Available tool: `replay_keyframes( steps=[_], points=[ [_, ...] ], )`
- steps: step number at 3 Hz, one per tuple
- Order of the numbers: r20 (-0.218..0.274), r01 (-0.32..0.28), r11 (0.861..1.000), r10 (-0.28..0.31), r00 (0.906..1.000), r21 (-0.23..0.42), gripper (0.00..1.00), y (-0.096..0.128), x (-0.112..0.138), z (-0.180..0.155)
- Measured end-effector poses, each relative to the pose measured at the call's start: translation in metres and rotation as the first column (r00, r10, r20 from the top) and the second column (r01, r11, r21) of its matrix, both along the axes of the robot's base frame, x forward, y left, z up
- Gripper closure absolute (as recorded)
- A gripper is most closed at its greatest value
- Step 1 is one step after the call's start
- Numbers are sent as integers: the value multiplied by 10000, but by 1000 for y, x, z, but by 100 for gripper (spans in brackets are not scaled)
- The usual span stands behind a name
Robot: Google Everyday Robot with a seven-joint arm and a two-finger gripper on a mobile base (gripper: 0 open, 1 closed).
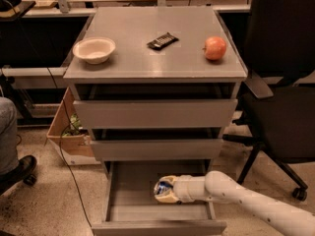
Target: Pick pepsi can from bottom drawer and place on counter
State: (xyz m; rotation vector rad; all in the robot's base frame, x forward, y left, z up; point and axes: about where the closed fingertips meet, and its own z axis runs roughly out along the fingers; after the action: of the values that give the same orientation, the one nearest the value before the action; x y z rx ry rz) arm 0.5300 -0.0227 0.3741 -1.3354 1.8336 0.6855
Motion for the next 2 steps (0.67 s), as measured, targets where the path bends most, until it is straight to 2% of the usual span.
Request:
replay_keyframes(
  steps=[1,2],
  points=[
    [592,176,9995,-191,9981,264,100,-32,8,69],
    [592,176,9995,-191,9981,264,100,-32,8,69]
  ],
)
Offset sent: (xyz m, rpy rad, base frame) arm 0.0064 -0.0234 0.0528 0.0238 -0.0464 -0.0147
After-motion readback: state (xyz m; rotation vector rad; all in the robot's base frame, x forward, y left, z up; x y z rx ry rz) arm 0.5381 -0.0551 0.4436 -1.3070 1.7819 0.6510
